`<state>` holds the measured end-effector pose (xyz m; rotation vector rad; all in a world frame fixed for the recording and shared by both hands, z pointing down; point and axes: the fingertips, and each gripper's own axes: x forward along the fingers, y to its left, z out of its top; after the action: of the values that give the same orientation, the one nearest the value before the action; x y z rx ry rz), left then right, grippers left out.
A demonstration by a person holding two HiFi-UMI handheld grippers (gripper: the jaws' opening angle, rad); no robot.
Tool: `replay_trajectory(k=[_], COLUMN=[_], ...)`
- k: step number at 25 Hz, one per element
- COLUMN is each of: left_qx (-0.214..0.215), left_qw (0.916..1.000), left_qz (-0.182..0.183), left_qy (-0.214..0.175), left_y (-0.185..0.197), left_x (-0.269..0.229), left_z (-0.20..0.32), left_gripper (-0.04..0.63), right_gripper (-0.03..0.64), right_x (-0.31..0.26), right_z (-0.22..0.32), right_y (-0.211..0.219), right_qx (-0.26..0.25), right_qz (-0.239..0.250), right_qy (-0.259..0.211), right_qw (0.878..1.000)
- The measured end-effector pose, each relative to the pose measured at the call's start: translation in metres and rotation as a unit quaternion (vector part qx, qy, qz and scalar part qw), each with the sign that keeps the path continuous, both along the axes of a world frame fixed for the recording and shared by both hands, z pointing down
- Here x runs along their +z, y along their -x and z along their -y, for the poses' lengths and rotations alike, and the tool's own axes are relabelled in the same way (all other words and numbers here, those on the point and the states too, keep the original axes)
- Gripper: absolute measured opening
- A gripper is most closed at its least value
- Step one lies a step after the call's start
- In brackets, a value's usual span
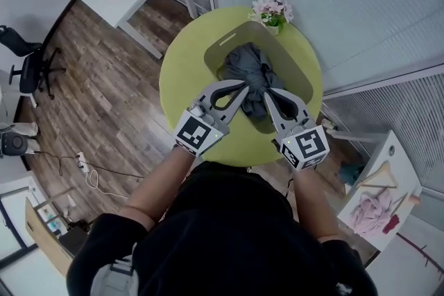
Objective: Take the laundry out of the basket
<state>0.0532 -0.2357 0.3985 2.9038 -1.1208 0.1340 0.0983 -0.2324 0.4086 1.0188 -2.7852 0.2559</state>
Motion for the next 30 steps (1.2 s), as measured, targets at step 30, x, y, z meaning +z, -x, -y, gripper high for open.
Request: replay_trajectory(k=[30], left_qx=[0.072], left_qw=[0.9967], left_qz=[0.004], left_qy=[-0.036], left_y=[-0.016], left_x=[0.050], left_z=[0.135], left_gripper=[0.009], right_gripper=[0.029], right_x=[0.156], right_z=[0.092], right_y=[-0.004], right_qx=[0.060], right_qz=[-0.151], right_qy=[0.178], right_qw=[0.971])
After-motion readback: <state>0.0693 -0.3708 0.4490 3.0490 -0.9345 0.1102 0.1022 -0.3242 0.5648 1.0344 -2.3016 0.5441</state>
